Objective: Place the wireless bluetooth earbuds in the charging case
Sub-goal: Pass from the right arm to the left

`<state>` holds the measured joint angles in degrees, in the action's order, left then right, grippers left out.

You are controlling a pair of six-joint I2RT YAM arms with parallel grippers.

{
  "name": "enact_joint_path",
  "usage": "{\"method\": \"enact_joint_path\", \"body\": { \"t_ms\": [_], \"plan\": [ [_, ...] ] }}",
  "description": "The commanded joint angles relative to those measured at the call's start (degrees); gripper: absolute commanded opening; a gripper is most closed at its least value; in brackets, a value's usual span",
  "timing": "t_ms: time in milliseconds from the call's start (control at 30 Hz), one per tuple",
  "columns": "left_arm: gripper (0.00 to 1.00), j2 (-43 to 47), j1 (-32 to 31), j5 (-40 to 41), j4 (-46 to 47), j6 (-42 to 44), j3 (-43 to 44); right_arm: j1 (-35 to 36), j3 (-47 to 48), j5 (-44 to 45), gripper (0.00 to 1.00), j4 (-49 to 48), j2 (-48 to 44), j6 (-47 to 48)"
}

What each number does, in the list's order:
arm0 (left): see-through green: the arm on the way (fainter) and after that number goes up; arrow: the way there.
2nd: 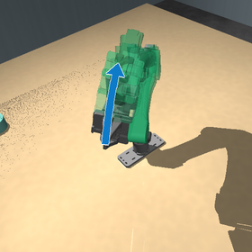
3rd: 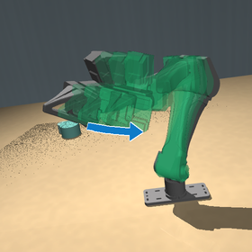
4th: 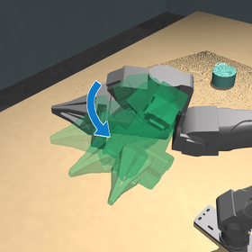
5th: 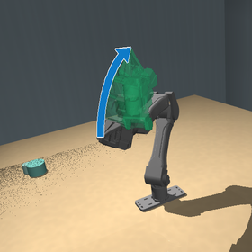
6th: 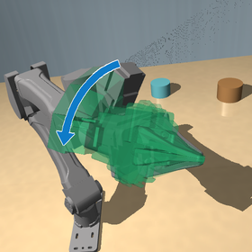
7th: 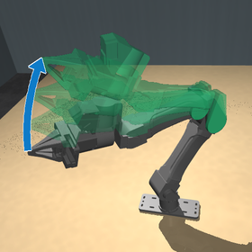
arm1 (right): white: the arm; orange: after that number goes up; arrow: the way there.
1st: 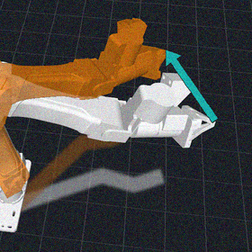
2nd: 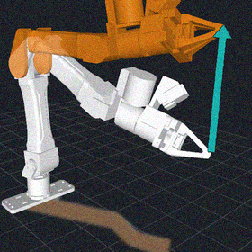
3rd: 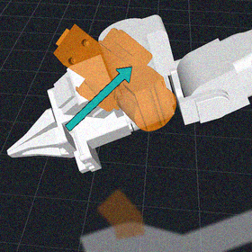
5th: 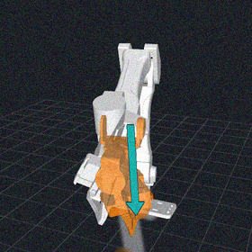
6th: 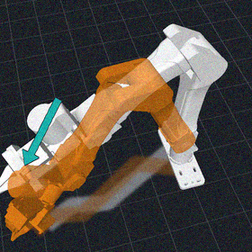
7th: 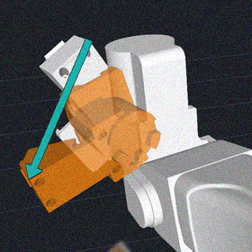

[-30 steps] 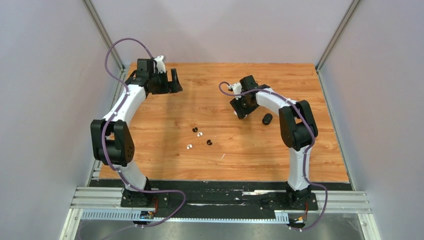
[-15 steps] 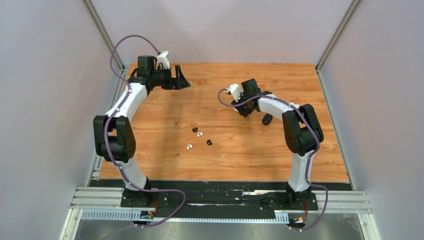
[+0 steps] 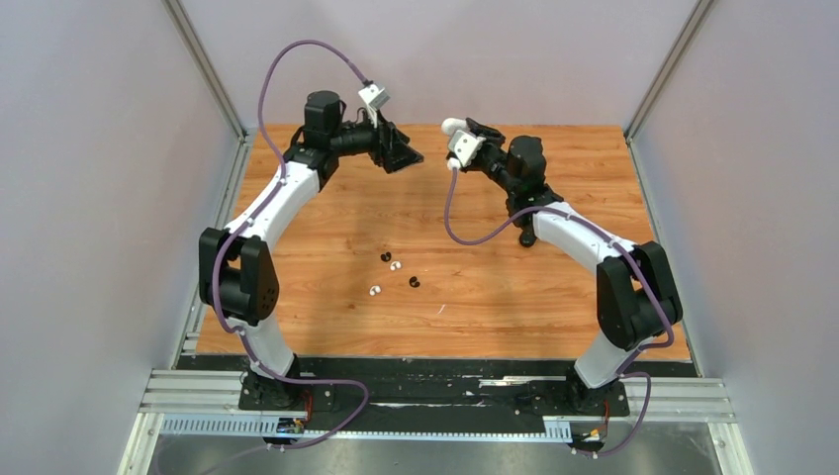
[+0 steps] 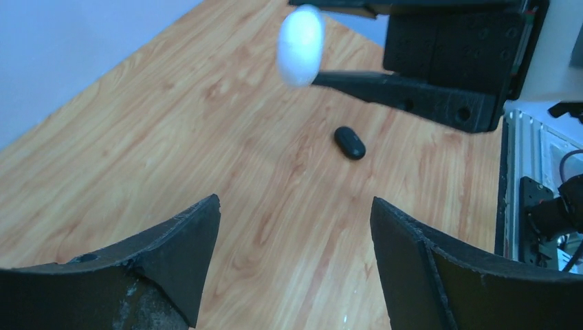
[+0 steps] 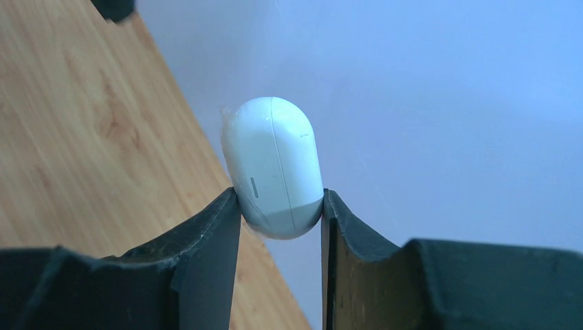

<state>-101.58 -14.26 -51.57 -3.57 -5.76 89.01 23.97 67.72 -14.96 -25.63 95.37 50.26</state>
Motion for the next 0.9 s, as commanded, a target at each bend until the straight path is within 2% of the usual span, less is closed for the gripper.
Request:
{"method": "enact_joint_path", "body": {
  "t_ms": [0, 100, 333, 667, 867],
  "plan": [
    [0.84, 1.0, -2.0, -0.9, 9.2, 1.5, 2.4, 0.8, -1.7, -8.4, 0.00, -12.6, -1.4, 7.7],
    [0.78, -0.5, -2.8, -1.6, 10.8, -0.3, 4.7, 1.3, -1.8, -10.2, 0.00, -14.0, -1.7, 9.0],
    [0.77, -1.6, -3.8, 0.3, 16.0, -3.9, 3.8, 2.0, -2.3, -10.6, 0.00, -14.6, -2.3, 8.7],
    [0.60, -4.5, -4.9, -0.7, 19.5, -5.0, 6.2, 2.1, -1.9, -10.6, 0.01, -15.1, -2.2, 4.0],
    [0.53, -5.7, -5.4, -1.6, 21.6, -6.1, 7.2, 2.1, -1.2, -10.7, 0.03, -11.6, -2.3, 0.9]
  ]
}}
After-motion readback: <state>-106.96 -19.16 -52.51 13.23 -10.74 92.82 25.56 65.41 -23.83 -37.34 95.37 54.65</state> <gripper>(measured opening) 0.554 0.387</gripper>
